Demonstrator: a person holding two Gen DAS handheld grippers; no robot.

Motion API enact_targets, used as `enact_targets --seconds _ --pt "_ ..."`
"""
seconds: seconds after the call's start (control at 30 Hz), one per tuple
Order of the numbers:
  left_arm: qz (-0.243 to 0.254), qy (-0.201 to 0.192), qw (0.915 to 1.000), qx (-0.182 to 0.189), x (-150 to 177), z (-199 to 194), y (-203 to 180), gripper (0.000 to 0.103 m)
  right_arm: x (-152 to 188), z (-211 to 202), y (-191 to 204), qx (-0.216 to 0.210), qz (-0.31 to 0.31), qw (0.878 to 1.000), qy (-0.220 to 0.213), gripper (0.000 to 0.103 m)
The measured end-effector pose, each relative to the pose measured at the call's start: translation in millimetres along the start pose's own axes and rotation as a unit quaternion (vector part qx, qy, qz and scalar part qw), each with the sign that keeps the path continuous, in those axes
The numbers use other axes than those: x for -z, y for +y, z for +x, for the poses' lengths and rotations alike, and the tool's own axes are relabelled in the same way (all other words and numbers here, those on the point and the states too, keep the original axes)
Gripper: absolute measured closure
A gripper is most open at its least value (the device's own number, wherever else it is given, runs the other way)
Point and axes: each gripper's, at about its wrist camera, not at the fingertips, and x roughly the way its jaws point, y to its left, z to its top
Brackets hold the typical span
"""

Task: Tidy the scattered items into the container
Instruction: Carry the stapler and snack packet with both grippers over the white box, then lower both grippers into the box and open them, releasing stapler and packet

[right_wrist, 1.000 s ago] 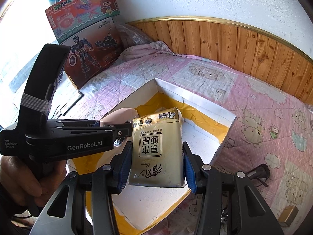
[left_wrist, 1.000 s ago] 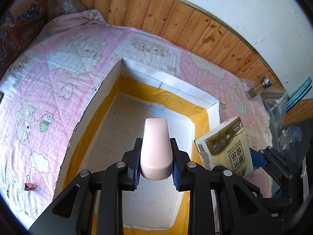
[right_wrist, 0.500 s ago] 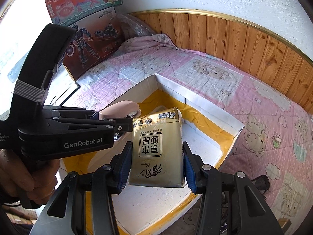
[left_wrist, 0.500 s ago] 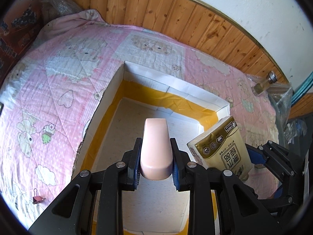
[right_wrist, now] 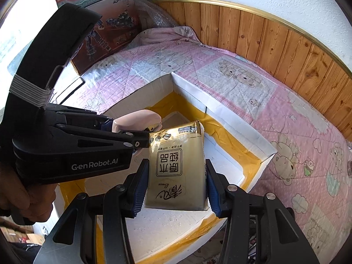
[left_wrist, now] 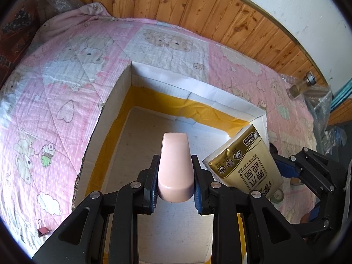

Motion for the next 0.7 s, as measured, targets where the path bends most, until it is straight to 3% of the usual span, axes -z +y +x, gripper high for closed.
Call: enact_targets --seconds 0.7 --pt "0.001 0.038 0.9992 -0.012 -16 35 9 0.077 -9 49 -1 -0.001 -0.077 0.993 0.085 0.054"
